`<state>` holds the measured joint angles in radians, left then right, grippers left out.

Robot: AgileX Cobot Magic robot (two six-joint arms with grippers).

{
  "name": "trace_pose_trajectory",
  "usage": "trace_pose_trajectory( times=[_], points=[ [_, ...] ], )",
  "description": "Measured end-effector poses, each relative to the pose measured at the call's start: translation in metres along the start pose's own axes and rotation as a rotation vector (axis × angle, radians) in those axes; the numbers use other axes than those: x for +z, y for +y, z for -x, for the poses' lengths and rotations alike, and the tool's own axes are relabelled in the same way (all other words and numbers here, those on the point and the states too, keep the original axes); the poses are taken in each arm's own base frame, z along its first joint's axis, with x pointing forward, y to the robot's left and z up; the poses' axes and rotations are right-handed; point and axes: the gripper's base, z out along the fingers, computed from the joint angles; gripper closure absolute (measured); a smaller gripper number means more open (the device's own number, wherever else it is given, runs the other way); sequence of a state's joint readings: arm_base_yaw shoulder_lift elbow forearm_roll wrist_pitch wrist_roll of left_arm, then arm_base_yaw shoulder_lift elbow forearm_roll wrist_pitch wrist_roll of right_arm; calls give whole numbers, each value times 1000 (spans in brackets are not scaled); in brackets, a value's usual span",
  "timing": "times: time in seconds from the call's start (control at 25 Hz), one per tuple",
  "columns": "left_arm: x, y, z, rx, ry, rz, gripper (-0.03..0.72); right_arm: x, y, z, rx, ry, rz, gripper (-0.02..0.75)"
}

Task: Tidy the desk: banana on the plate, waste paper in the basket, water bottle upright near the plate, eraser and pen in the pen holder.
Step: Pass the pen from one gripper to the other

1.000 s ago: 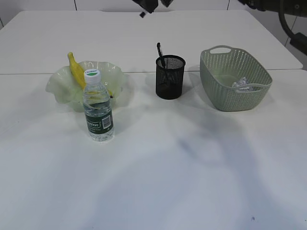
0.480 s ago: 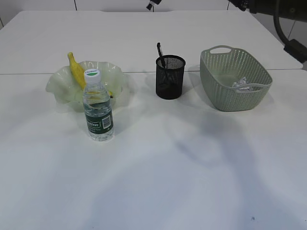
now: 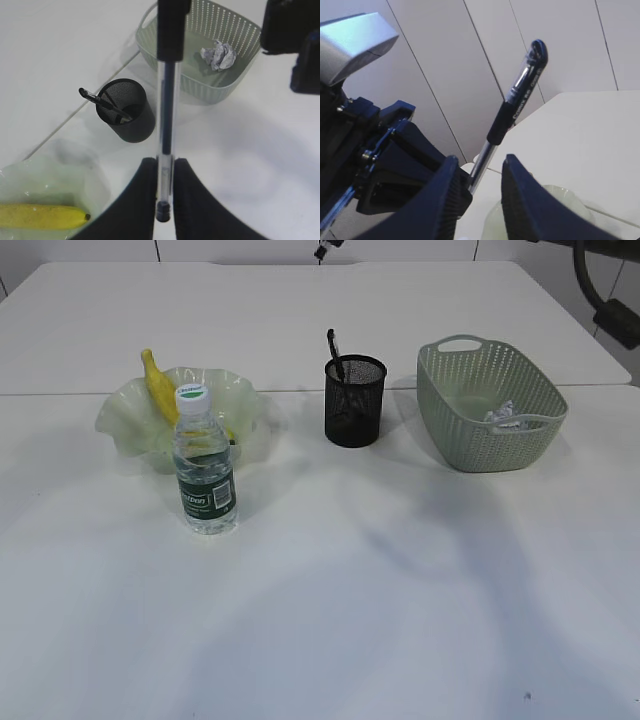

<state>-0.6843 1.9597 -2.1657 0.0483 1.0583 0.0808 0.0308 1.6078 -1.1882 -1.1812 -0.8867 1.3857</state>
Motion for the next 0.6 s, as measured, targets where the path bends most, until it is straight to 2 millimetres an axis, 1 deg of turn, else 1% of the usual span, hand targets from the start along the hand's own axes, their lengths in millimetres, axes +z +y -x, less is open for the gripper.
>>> trace_pose_trajectory(
  times=[0.16,0.36,0.6],
  points=[
    [-7,-1,2,-10,-15,-16,649,2,-3,-1,17,-20,-2,519],
    [-12,-2,3,-16,-26,-24,649,6,-8,-9,51,-24,33,519],
    [-13,-5,4,-34,-30,-57,649,8,-7,-4,55,-50,52,519]
  ],
)
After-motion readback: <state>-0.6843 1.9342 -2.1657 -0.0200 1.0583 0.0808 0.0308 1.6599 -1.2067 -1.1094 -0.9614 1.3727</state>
